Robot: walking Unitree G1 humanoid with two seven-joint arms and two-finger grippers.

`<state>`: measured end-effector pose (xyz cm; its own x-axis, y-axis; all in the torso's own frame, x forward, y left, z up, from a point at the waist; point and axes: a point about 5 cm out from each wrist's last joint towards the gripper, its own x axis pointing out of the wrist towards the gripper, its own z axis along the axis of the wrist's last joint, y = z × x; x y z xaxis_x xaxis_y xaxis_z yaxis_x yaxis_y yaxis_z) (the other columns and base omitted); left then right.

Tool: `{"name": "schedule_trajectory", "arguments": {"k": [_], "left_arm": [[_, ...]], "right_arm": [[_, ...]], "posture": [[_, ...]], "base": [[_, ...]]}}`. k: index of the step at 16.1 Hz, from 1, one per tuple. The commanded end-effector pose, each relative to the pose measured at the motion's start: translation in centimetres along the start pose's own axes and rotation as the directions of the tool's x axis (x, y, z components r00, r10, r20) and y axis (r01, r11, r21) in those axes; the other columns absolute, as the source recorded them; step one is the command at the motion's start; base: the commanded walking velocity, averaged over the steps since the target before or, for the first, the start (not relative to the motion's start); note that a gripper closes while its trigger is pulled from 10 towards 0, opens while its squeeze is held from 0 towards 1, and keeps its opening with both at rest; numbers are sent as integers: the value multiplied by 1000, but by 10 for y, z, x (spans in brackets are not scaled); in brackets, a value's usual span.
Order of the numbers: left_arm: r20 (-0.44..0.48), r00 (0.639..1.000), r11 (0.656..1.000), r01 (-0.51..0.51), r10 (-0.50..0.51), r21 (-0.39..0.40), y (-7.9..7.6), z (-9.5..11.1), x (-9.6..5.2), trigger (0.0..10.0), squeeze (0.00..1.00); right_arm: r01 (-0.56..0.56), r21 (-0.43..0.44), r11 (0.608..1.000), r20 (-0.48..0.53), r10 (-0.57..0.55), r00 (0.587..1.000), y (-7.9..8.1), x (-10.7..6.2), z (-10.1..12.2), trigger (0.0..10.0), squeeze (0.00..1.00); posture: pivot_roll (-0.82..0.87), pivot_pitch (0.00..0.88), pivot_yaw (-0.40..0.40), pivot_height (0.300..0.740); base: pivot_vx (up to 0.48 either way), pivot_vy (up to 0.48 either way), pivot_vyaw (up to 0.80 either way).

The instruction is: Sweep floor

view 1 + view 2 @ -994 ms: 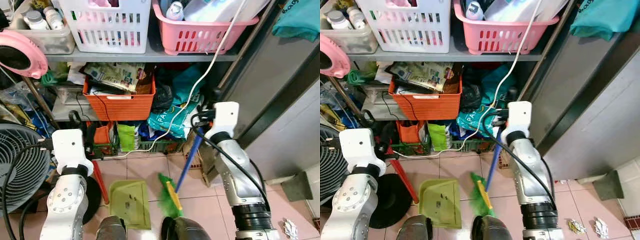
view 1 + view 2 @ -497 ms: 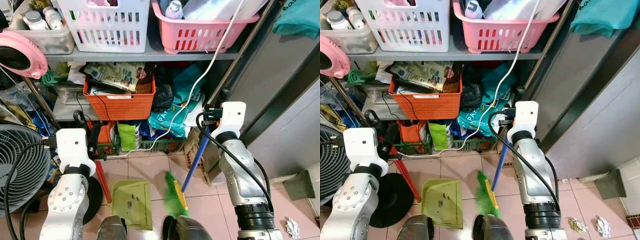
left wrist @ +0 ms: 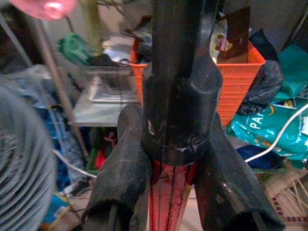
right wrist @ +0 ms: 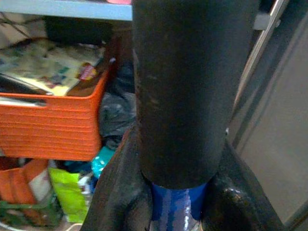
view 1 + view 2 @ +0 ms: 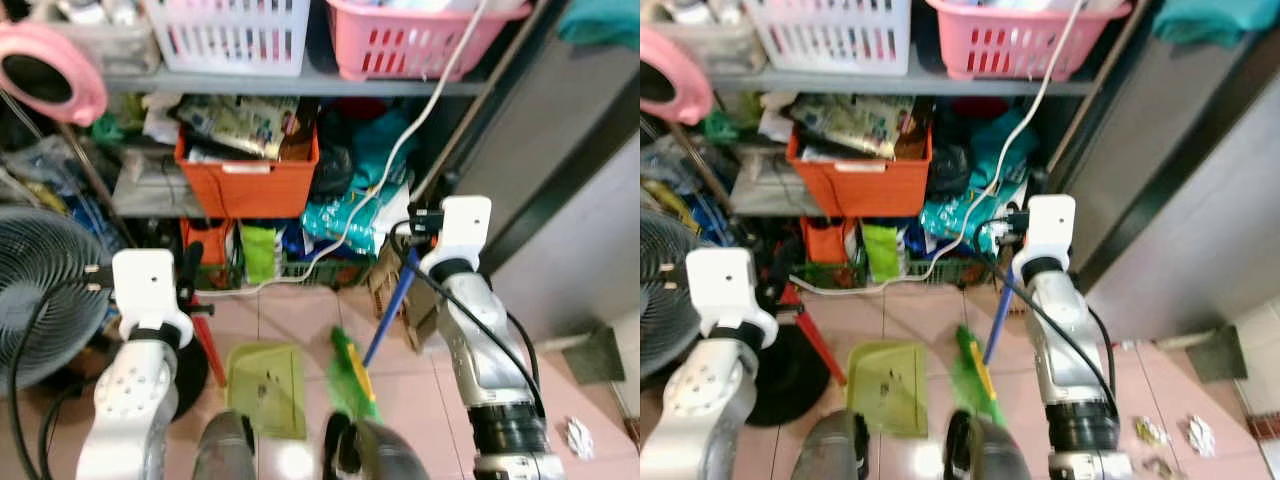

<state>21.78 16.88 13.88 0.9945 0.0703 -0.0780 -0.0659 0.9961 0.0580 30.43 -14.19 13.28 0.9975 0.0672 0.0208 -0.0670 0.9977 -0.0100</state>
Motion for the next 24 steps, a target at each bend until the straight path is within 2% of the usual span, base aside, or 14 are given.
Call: {"name": "schedule_trajectory", "arguments": {"k": [1,8,11,13,24], "left_arm": [[17,1000,1000,6,-6,6,-1,6,-3,10000,0],[13,1000,1000,5,-5,0,-2,5,-2,10000,0],[20,1000,1000,7,-7,6,-2,8,0,10000,0],[41,999,1000,-4,4,-19,-2,11,1,10000,0],[76,997,999,-12,15,-42,3,19,12,10000,0]], "right_arm": [[9,0,1000,-22,-9,1000,-4,1,-3,10000,0],[3,-8,1000,-25,-3,1000,-4,1,-3,10000,0],[9,-6,1000,-28,-9,1000,-5,0,-4,10000,0],[19,8,1000,-45,-19,999,-6,0,-6,10000,0],[32,1,999,-46,-32,998,-6,6,-6,10000,0]], "posture": [[81,147,-41,740],[70,149,-42,740],[66,151,-37,740],[62,149,-39,740],[64,132,-32,740]], "base": [[-352,0,0],[-314,0,0],[0,0,0],[0,0,0],[0,0,-698]]}}
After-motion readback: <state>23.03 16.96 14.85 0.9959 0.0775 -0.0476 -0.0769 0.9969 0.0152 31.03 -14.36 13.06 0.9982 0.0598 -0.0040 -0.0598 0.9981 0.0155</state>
